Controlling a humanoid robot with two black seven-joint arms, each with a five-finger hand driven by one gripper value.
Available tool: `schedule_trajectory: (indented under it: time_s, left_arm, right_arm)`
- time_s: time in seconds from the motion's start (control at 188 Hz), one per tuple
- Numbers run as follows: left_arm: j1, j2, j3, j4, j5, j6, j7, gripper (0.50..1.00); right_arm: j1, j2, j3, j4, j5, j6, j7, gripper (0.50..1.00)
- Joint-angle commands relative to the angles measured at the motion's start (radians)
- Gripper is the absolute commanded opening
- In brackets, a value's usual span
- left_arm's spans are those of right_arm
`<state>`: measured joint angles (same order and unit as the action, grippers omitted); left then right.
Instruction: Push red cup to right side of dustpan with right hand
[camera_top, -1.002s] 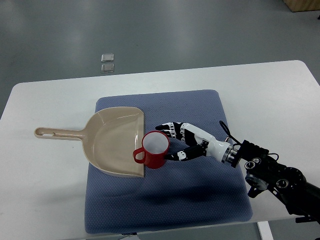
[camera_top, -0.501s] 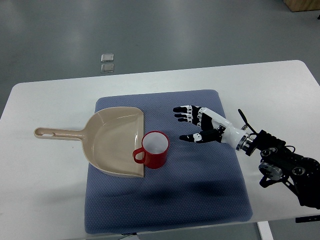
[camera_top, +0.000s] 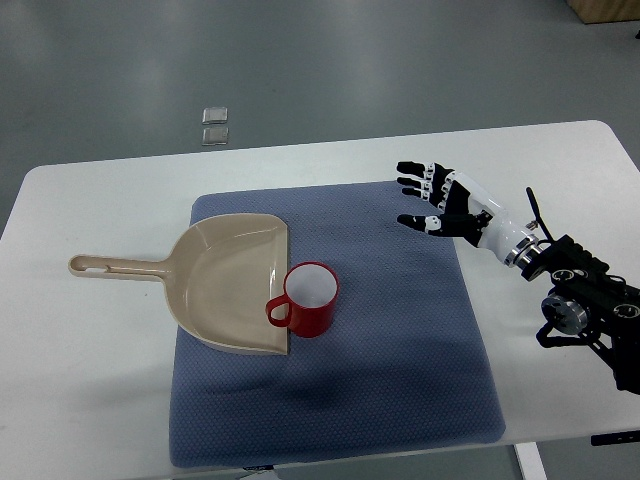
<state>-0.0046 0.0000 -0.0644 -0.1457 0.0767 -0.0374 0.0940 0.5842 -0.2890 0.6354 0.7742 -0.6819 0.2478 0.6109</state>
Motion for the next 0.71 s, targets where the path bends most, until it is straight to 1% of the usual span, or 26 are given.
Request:
schedule_trajectory:
  time_s: [0.0,0.08,0.155,0.218,0.256,0.304,0.314,0.341,0.416,0.511,0.709]
  left_arm:
    - [0.0,0.0,0.0,0.0,0.0,-0.001,0.001,1.0]
    - [0.0,0.0,0.0,0.0,0.0,0.001,0.0,1.0]
    - [0.0,0.0,0.0,0.0,0.0,-0.001,0.001,1.0]
    - [0.0,0.0,0.0,0.0,0.0,-0.001,0.0,1.0]
    - [0.0,0.0,0.0,0.0,0.0,0.001,0.001,1.0]
    - [0.0,0.0,0.0,0.0,0.0,0.001,0.001,1.0]
    - [0.0,0.0,0.0,0.0,0.0,0.001,0.001,1.0]
    - [0.0,0.0,0.0,0.0,0.0,0.001,0.0,1.0]
    - [0.0,0.0,0.0,0.0,0.0,0.001,0.001,1.0]
    - [0.0,0.0,0.0,0.0,0.0,0.001,0.0,1.0]
    - [0.0,0.0,0.0,0.0,0.0,0.001,0.001,1.0]
  right_arm:
    - [0.006,0.005,0.023,-0.018,0.027,-0.035,0.0,0.893]
    - [0.006,0.01,0.064,-0.05,0.045,-0.03,0.0,0.893]
    - [0.008,0.01,0.095,-0.069,0.062,-0.03,-0.031,0.893]
    - [0.009,0.01,0.113,-0.078,0.081,-0.039,-0.068,0.893]
    - [0.011,0.01,0.13,-0.082,0.102,-0.044,-0.1,0.893]
    - [0.017,0.011,0.155,-0.088,0.136,-0.067,-0.143,0.897]
    - [0.017,0.011,0.155,-0.088,0.136,-0.067,-0.143,0.897]
    - [0.023,0.011,0.165,-0.093,0.154,-0.085,-0.169,0.911]
    - [0.023,0.013,0.17,-0.096,0.188,-0.125,-0.224,0.921]
    - [0.023,0.019,0.171,-0.095,0.2,-0.139,-0.227,0.928]
    - [0.02,0.025,0.17,-0.092,0.203,-0.131,-0.227,0.928]
